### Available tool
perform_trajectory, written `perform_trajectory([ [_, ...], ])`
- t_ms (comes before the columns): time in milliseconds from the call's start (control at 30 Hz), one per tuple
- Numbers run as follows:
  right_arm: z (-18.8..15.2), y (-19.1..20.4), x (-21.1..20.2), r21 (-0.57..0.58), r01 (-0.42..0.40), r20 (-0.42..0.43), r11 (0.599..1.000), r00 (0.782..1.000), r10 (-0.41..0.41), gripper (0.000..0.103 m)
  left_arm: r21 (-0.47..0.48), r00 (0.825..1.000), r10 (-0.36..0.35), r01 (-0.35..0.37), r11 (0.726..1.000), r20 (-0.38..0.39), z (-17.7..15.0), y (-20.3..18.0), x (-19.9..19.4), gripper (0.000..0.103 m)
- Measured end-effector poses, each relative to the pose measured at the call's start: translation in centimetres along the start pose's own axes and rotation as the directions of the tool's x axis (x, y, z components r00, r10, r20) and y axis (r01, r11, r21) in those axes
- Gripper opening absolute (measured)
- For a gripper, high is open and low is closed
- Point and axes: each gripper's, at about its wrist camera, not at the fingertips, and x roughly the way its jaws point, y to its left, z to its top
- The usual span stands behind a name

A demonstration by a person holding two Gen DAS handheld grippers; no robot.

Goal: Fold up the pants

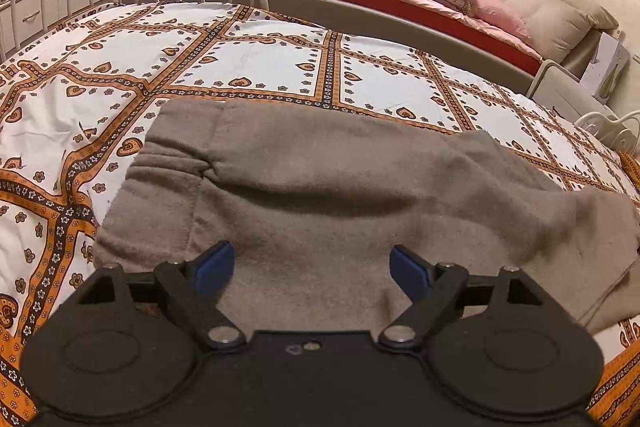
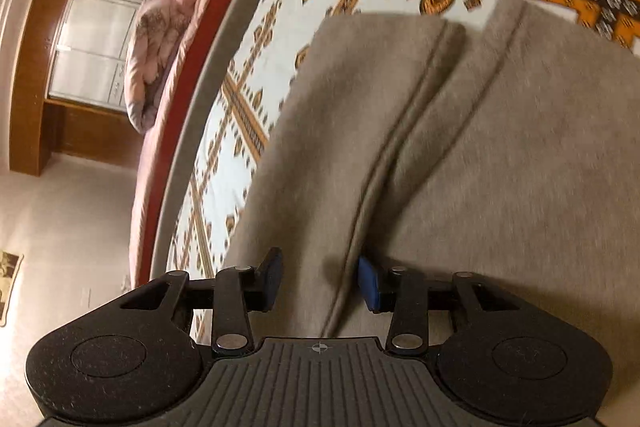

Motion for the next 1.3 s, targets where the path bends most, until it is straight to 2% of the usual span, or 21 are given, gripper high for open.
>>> perform_trajectory([
  [33, 0.2, 0.2, 0.0, -0.010, 0.005, -0.002, 1.000, 1.000, -0.005, 0.033, 0.003, 1.000, 0.000, 0.000, 1.000, 0.000, 0.0, 0.0, 0.1, 0.078],
  [67, 0.0, 0.8, 0.0, -0.047, 0.026, 0.010, 0.999, 1.000, -0.026, 0.005, 0.007, 1.000, 0.000, 0.000, 1.000, -0.001, 0.0, 0.0, 0.2, 0.078],
  [133, -0.3, 2.3, -1.1, -0.114, 0.034, 0.072, 0.993, 0.997, -0.026, 0.005, 0.010, 1.000, -0.003, 0.003, 1.000, -0.001, 0.0, 0.0, 0.1, 0.078],
  [267, -2.3, 5.6, -7.4, -0.284, -0.065, 0.172, 0.957, 0.978, 0.117, 0.005, 0.005, 1.000, -0.022, 0.022, 1.000, 0.001, -0.2, 0.3, -0.2, 0.078],
  [300, -2.9, 5.7, -8.8, -0.307, -0.056, 0.173, 0.950, 0.978, 0.114, 0.005, 0.009, 1.000, -0.026, 0.026, 1.000, -0.001, -0.3, 0.4, -0.3, 0.078],
  [367, -4.2, 4.4, -10.2, -0.330, 0.038, 0.150, 0.943, 0.989, 0.012, 0.005, 0.012, 0.999, -0.034, 0.034, 0.999, -0.002, -0.3, 0.4, -0.3, 0.078],
  [467, -4.2, -0.7, -8.7, -0.178, 0.162, -0.029, 0.970, 0.985, -0.170, 0.005, 0.006, 0.999, -0.035, 0.035, 0.999, -0.005, -0.2, 0.4, -0.2, 0.078],
  [500, -3.8, -1.8, -8.5, -0.147, 0.160, -0.056, 0.976, 0.984, -0.170, 0.005, 0.004, 0.999, -0.032, 0.032, 0.999, -0.006, -0.1, 0.4, -0.1, 0.078],
  [533, -3.3, -2.5, -8.9, -0.127, 0.145, -0.037, 0.981, 0.988, -0.151, 0.007, 0.001, 1.000, -0.028, 0.028, 1.000, -0.007, -0.1, 0.3, -0.1, 0.078],
  [600, -2.3, -3.4, -10.3, -0.062, 0.105, 0.040, 0.993, 0.994, -0.102, 0.026, -0.007, 1.000, -0.017, 0.017, 1.000, -0.008, 0.0, 0.1, 0.0, 0.079],
  [633, -2.2, -4.1, -11.5, -0.021, 0.084, 0.080, 0.996, 0.993, -0.082, 0.051, -0.007, 1.000, -0.014, 0.014, 1.000, -0.008, -0.1, 0.1, 0.0, 0.080],
  [667, -2.0, -4.8, -12.4, 0.021, 0.055, 0.120, 0.998, 0.991, -0.057, 0.065, -0.005, 1.000, -0.011, 0.011, 1.000, -0.009, 0.0, 0.0, 0.1, 0.081],
  [733, -1.6, -5.6, -13.3, 0.062, 0.021, 0.161, 0.998, 0.987, -0.030, 0.065, -0.001, 1.000, -0.008, 0.008, 1.000, -0.011, 0.0, -0.1, 0.2, 0.081],
  [900, -0.7, -5.7, -12.5, 0.033, 0.057, 0.147, 0.998, 0.987, -0.061, 0.065, 0.011, 1.000, 0.002, -0.002, 1.000, -0.014, -0.1, -0.3, 0.2, 0.082],
  [933, -0.1, -5.3, -11.9, 0.010, 0.070, 0.150, 0.998, 0.986, -0.070, 0.064, 0.019, 1.000, 0.006, -0.006, 1.000, -0.016, -0.1, -0.4, 0.3, 0.082],
  [1000, 0.0, -4.7, -11.1, -0.036, 0.108, 0.150, 0.994, 0.983, -0.101, 0.021, 0.035, 1.000, 0.013, -0.012, 0.999, -0.018, -0.2, -0.6, 0.3, 0.083],
  [1033, 0.0, -4.2, -10.8, -0.058, 0.127, 0.150, 0.990, 0.982, -0.117, 0.005, 0.040, 1.000, 0.014, -0.014, 0.999, -0.019, -0.2, -0.7, 0.3, 0.083],
  [1100, -0.4, -3.7, -12.0, -0.119, 0.102, 0.192, 0.988, 0.978, -0.078, 0.005, 0.042, 1.000, 0.010, -0.009, 0.999, -0.020, -0.3, -0.7, 0.2, 0.083],
  [1200, -2.2, -2.1, -15.9, -0.196, 0.010, 0.267, 0.980, 0.963, 0.043, 0.005, 0.046, 1.000, -0.005, 0.006, 0.999, -0.022, -0.5, -0.6, -0.1, 0.083],
  [1233, -2.8, -2.1, -16.6, -0.209, 0.039, 0.268, 0.977, 0.963, 0.018, 0.005, 0.050, 1.000, -0.009, 0.010, 0.999, -0.023, -0.6, -0.5, -0.1, 0.083],
  [1300, -2.8, -3.8, -15.7, -0.151, 0.146, 0.212, 0.978, 0.971, -0.112, 0.005, 0.056, 1.000, -0.017, 0.018, 0.998, -0.022, -0.6, -0.5, -0.2, 0.083],
])
